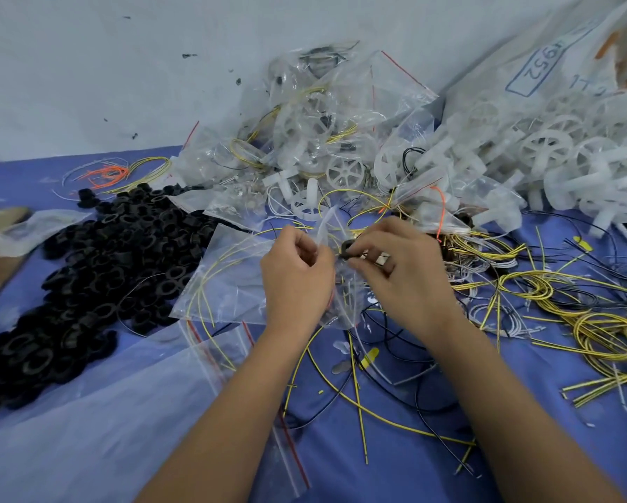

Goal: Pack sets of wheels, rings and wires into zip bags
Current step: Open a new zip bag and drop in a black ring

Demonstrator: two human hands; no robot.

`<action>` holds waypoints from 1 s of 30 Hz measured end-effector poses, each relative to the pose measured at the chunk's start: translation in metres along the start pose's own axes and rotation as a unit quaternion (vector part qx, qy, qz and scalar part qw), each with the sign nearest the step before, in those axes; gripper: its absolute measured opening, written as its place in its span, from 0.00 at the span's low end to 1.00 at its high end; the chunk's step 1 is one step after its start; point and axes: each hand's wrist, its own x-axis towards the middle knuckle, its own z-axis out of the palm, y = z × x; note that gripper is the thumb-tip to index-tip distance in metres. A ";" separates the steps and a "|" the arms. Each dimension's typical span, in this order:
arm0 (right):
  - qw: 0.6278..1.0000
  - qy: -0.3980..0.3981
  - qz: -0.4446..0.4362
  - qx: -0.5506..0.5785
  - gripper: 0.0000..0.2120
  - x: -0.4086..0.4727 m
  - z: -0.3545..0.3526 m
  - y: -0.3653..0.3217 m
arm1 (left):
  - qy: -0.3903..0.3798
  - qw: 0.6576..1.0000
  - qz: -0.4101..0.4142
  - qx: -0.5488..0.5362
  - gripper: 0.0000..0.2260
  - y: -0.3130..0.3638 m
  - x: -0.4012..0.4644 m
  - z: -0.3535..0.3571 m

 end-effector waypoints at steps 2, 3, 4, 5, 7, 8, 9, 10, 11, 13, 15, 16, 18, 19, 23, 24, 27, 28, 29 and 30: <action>0.998 -0.050 -0.011 -0.024 0.06 -0.001 0.003 0.001 | 0.010 1.000 0.014 -0.018 0.10 0.002 0.000 -0.001; 0.997 -0.068 -0.011 -0.032 0.07 -0.001 0.003 0.003 | 0.012 0.999 0.020 -0.025 0.10 0.003 0.000 -0.001; 0.996 -0.079 -0.011 -0.037 0.07 -0.001 0.004 0.004 | 0.012 0.999 0.025 -0.030 0.10 0.003 0.000 -0.001; 0.996 -0.081 -0.009 -0.039 0.07 -0.001 0.004 0.004 | 0.010 0.999 0.028 -0.032 0.10 0.003 0.000 -0.001; 0.997 -0.073 -0.007 -0.031 0.08 -0.001 0.005 0.004 | 0.003 0.999 0.040 -0.032 0.11 0.003 -0.001 0.000; 0.997 -0.070 -0.011 -0.014 0.09 -0.002 0.007 0.002 | 0.001 0.998 0.052 -0.028 0.11 0.004 -0.002 0.001; 0.997 -0.069 -0.008 0.022 0.09 -0.003 0.008 0.001 | 0.003 0.998 0.066 -0.024 0.11 0.005 -0.003 0.001; 0.995 -0.071 0.009 0.074 0.09 -0.003 0.009 -0.002 | 0.010 0.997 0.079 -0.021 0.11 0.007 -0.003 0.001; 0.988 -0.064 0.040 0.133 0.12 -0.003 0.011 -0.005 | 0.019 0.996 0.089 -0.022 0.11 0.007 -0.003 0.000; 0.973 -0.001 0.106 0.205 0.15 -0.003 0.010 -0.004 | 0.033 0.994 0.097 -0.031 0.10 0.007 -0.002 -0.001; 0.979 0.090 0.139 0.122 0.14 -0.002 0.003 0.003 | 0.036 0.994 0.093 -0.039 0.10 0.006 0.000 -0.002; 0.982 0.113 0.144 0.044 0.12 -0.002 0.000 0.009 | 0.033 0.995 0.087 -0.042 0.11 0.005 0.000 -0.003; 0.979 0.093 0.165 -0.077 0.10 -0.002 -0.005 0.020 | 0.023 0.996 0.067 -0.050 0.11 0.004 -0.001 -0.002; 0.975 0.057 0.178 -0.118 0.11 -0.003 -0.007 0.025 | 0.017 0.997 0.055 -0.056 0.11 0.004 -0.002 -0.001; 0.952 -0.086 0.207 -0.209 0.23 -0.001 -0.002 0.030 | 0.004 0.997 -0.004 -0.078 0.11 0.000 0.001 0.002; 0.946 -0.107 0.214 -0.220 0.26 -0.001 0.000 0.030 | 0.002 0.996 -0.022 -0.084 0.11 -0.002 0.002 0.002; 0.924 -0.149 0.228 -0.268 0.29 0.001 0.003 0.030 | 0.011 0.992 -0.062 -0.106 0.11 -0.005 0.005 0.000; 0.918 -0.160 0.223 -0.286 0.28 0.002 0.004 0.029 | 0.018 0.990 -0.074 -0.120 0.11 -0.006 0.006 -0.001; 0.915 -0.165 0.219 -0.297 0.26 0.002 0.005 0.028 | 0.026 0.986 -0.087 -0.138 0.11 -0.006 0.007 -0.002; 0.914 -0.162 0.218 -0.301 0.23 0.002 0.005 0.026 | 0.034 0.982 -0.100 -0.158 0.11 -0.007 0.009 -0.004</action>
